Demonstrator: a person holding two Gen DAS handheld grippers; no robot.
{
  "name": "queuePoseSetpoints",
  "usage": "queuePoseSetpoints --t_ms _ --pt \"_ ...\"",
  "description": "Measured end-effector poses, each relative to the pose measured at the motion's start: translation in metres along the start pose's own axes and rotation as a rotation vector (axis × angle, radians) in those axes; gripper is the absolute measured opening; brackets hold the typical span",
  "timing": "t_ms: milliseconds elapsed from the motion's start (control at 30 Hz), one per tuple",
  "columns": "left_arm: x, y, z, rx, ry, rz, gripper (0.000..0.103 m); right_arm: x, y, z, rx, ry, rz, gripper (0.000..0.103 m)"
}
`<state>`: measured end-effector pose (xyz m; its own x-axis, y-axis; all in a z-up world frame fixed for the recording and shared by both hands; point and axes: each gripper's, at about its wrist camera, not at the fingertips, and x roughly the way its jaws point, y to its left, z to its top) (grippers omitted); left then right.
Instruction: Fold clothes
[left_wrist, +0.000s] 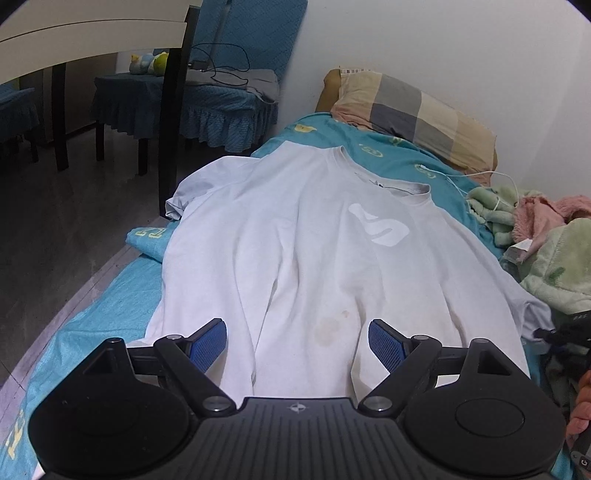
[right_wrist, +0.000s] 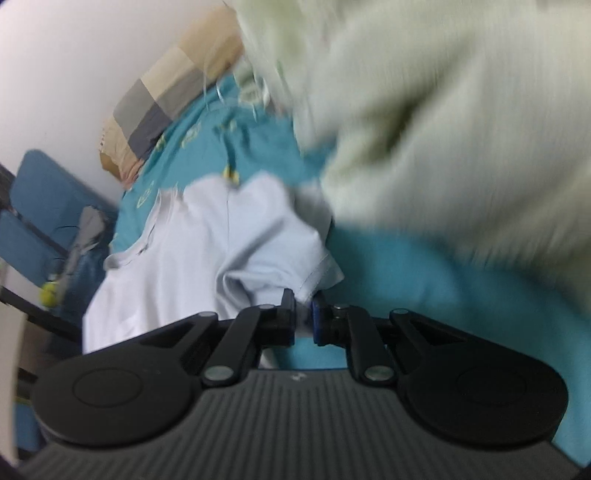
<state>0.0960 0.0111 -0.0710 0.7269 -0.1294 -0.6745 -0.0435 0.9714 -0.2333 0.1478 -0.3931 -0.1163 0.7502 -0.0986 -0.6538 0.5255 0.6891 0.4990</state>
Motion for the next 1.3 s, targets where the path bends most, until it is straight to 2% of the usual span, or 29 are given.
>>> queuePoseSetpoints --t_ms 200,367,467,633,700,733,800,900,967,1000,1100,1167,1200,1300 --pt "-0.005 -0.002 0.002 0.008 0.0 0.021 0.086 -0.01 0.009 0.013 -0.155 -0.152 -0.132 0.01" --pt "-0.01 -0.006 0.005 0.02 -0.009 0.014 0.086 -0.005 0.016 0.011 -0.22 -0.159 -0.156 0.011" --pt "-0.013 -0.009 0.006 0.032 -0.019 -0.005 0.086 -0.004 0.015 0.012 -0.193 -0.146 -0.133 0.012" --pt "-0.018 -0.004 0.008 0.016 -0.034 -0.039 0.086 -0.007 -0.004 0.02 -0.067 -0.062 -0.044 0.019" --pt "-0.019 0.001 0.008 -0.011 -0.031 -0.058 0.086 -0.014 -0.014 0.026 0.009 -0.038 -0.004 0.033" --pt "-0.02 0.003 0.009 -0.027 -0.031 -0.07 0.086 -0.019 -0.017 0.028 0.045 -0.035 0.025 0.036" --pt "-0.02 0.005 0.011 -0.055 -0.028 -0.093 0.086 -0.031 -0.021 0.031 0.115 -0.034 0.093 0.055" --pt "-0.02 0.009 0.012 -0.095 -0.017 -0.124 0.086 -0.049 -0.029 0.034 0.235 -0.041 0.198 0.071" --pt "-0.018 0.012 0.013 -0.125 -0.003 -0.142 0.086 -0.058 -0.033 0.035 0.309 -0.04 0.251 0.074" --pt "-0.016 0.013 0.013 -0.14 0.006 -0.148 0.086 -0.058 -0.037 0.034 0.359 -0.024 0.276 0.084" --pt "-0.01 0.017 0.012 -0.184 0.035 -0.166 0.087 -0.04 -0.047 0.022 0.522 0.079 0.339 0.085" --pt "-0.004 0.019 0.011 -0.209 0.054 -0.169 0.087 -0.022 -0.048 0.011 0.586 0.145 0.342 0.085" --pt "-0.001 0.02 0.011 -0.217 0.063 -0.168 0.087 -0.013 -0.046 0.007 0.601 0.163 0.332 0.085" --pt "0.008 0.021 0.011 -0.241 0.077 -0.162 0.087 0.013 -0.042 0.005 0.596 0.134 0.314 0.085"
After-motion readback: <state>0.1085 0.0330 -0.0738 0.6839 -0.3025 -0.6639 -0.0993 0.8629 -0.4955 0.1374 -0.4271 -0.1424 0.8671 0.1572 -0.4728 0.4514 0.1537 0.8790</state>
